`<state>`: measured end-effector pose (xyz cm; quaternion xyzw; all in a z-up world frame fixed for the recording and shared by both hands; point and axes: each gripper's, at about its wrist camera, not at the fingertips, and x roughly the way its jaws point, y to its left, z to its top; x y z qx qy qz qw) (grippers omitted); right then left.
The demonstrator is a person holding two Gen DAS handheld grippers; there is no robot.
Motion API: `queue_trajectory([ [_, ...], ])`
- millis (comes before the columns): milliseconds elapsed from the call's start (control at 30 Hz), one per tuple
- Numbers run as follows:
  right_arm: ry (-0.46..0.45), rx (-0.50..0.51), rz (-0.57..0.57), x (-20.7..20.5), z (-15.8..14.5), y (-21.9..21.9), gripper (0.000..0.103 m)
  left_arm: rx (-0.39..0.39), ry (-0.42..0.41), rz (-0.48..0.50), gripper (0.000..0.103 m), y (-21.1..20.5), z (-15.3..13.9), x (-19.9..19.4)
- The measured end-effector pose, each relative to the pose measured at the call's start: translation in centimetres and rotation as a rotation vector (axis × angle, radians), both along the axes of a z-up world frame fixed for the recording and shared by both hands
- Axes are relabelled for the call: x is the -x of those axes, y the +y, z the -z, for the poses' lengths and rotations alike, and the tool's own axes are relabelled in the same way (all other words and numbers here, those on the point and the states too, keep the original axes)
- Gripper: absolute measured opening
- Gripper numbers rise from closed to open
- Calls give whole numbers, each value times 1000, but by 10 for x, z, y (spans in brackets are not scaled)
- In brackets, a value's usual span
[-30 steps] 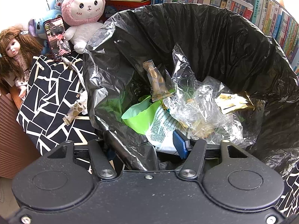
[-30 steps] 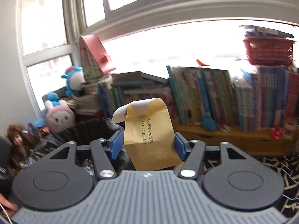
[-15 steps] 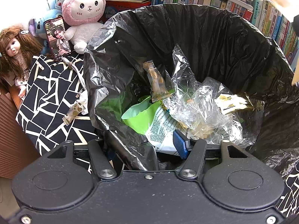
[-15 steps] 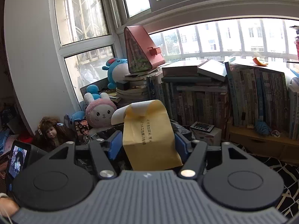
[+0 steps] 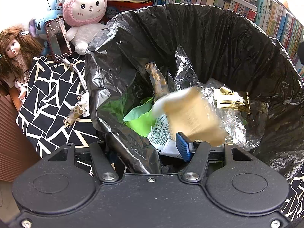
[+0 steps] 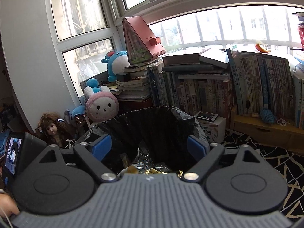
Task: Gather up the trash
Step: 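Carry the brown envelope over the trash bin and open the right gripper, then move the right gripper back to the small brown scrap on the cloth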
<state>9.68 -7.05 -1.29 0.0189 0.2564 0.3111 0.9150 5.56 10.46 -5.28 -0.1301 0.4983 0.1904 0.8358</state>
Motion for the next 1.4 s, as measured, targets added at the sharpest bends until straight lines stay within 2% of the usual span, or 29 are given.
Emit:
queue_trajectory([
  [500,-6,-11,170,-6,3,-51,98,0,0,0,58,0,0,0],
  [867,11,18,313,-12,17,-91,101,0,0,0,58,0,0,0],
  [1100,46,47,392,-13,35,-112,101,-1,0,0,58,0,0,0],
  [1400,125,114,426,-11,73,-118,101,0,0,0,58,0,0,0],
])
